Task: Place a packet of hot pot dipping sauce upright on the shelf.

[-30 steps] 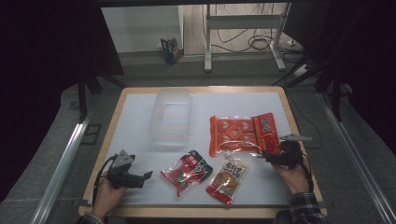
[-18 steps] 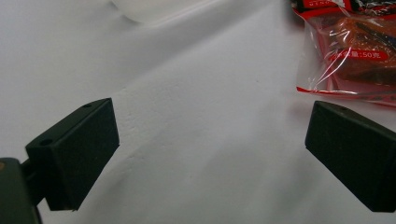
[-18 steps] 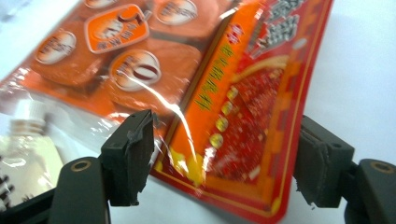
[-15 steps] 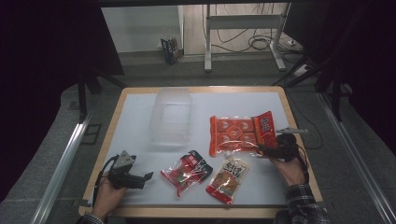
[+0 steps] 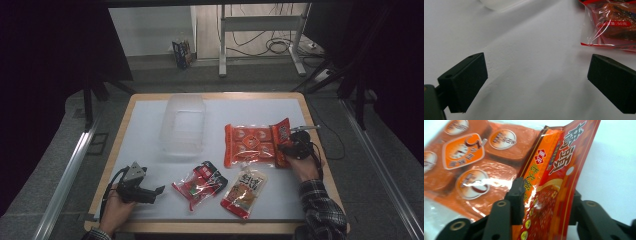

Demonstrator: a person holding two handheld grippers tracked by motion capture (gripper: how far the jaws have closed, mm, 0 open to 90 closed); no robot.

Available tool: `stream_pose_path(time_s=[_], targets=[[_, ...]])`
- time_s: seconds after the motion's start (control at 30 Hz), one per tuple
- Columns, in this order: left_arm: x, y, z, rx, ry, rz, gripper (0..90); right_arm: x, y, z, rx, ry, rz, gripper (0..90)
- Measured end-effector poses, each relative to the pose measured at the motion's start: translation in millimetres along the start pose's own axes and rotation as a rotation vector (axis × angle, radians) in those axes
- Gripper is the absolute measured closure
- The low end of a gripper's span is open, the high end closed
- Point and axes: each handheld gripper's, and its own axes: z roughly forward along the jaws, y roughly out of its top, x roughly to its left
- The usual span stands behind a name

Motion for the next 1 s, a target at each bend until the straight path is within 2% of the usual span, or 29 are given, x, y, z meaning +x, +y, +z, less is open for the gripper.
stream_pose_path(time_s=[0.07,0.17,0.27,0.33,0.6,0.7,0.73,0.8,0.97,1.0], targets=[[-0.6,0.1,0.1,0.001,0.001,0.007,2.7,-0.6,1.3,3.7,0.018,-0.006,0.003,66.5],[-1.1,0.4,-0.1,-0.001,0.001,0.016,2.7,-2.5,5.7,7.6,0.04,0.007,0.019,80.9],[-1.4,0.5,-0.6,-0.004,0.005,0.017,2.7,-2.5,7.3,4.5,0.028,0.022,0.016,87.9],[-1.5,0.4,-0.7,-0.006,0.004,0.016,2.7,-1.4,8.3,0.8,0.022,0.016,0.005,88.3],[-3.0,1.3,-1.1,-0.007,0.012,0.027,2.2,-2.5,17.2,-19.9,-0.052,0.063,0.016,88.4],[-1.9,1.5,-1.8,-0.007,0.022,0.015,1.4,2.3,28.8,-34.2,-0.083,0.083,-0.007,88.4],[-1.9,1.5,-1.8,-0.007,0.022,0.015,1.3,2.3,28.8,-34.2,-0.083,0.083,-0.007,88.4],[-1.1,1.5,-2.2,-0.008,0.031,0.002,0.9,6.1,38.3,-45.0,-0.119,0.112,-0.009,88.4],[0.6,1.6,-3.8,-0.016,0.036,-0.012,0.7,14.8,51.8,-55.8,-0.147,0.132,-0.035,88.4],[0.9,1.6,-4.3,-0.018,0.035,-0.016,0.6,21.0,59.6,-61.4,-0.154,0.141,-0.046,88.4]])
